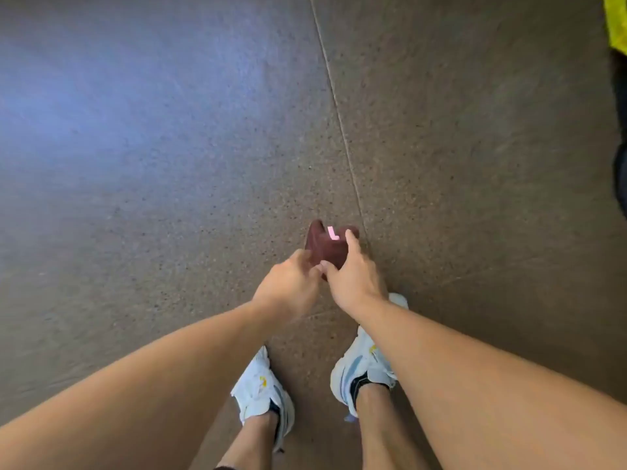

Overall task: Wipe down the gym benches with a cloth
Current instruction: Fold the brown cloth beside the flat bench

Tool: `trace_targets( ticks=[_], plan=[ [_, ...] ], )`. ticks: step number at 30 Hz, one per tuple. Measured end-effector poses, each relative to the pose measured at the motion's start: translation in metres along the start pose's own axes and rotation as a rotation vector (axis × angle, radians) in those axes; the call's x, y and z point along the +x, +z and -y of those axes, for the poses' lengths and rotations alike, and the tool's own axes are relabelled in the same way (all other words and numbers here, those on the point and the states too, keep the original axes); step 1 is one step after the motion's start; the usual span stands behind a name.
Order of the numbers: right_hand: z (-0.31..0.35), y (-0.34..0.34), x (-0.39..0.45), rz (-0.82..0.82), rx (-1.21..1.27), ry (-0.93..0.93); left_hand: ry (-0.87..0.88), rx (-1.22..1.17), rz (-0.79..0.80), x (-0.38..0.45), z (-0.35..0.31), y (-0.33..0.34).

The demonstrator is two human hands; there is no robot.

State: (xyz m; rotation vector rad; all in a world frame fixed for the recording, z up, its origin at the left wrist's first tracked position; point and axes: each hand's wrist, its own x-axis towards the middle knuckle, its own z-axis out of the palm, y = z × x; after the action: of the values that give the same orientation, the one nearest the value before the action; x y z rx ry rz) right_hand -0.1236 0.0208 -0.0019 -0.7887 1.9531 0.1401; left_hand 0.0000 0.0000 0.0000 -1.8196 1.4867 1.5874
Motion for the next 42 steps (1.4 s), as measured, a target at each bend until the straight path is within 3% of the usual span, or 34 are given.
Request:
trace_targets(
  ticks=[8,14,16,18,21,23,26,30,36,39,42],
  plan=[
    [-0.001,-0.003,-0.001,-0.079,-0.215,0.026,-0.123,-0.039,0.000,-0.006,0.010,0.003],
    [-0.001,-0.025,-0.051,-0.141,-0.346,-0.005,-0.222,-0.117,0.038,-0.040,0.007,-0.001],
    [0.000,-0.034,-0.082,-0.132,-0.382,-0.025,-0.331,-0.270,0.078,-0.059,0.001,-0.001],
    [0.002,-0.044,-0.124,-0.103,-0.373,-0.059,-0.490,-0.595,0.144,-0.086,-0.007,-0.007],
    [0.007,-0.069,-0.202,-0.006,-0.266,-0.168,-0.577,-1.082,0.385,-0.143,-0.031,-0.026],
    [0.011,-0.090,-0.259,0.101,-0.255,-0.260,-0.579,-1.300,0.355,-0.193,-0.058,-0.044],
    [0.020,-0.125,-0.338,0.181,-0.268,-0.360,-0.604,-1.330,0.126,-0.264,-0.077,-0.058],
    [0.033,-0.171,-0.416,0.266,-0.063,-0.454,-0.514,-1.270,0.004,-0.355,-0.094,-0.084],
    [0.062,-0.222,-0.480,0.021,0.287,-0.493,-0.179,-1.202,-0.239,-0.476,-0.113,-0.126],
    [0.093,-0.244,-0.489,0.162,0.343,-0.468,0.043,-1.179,-0.330,-0.535,-0.120,-0.136],
    [0.119,-0.259,-0.512,0.363,0.327,-0.534,0.118,-1.247,-0.409,-0.582,-0.122,-0.128]
  ],
)
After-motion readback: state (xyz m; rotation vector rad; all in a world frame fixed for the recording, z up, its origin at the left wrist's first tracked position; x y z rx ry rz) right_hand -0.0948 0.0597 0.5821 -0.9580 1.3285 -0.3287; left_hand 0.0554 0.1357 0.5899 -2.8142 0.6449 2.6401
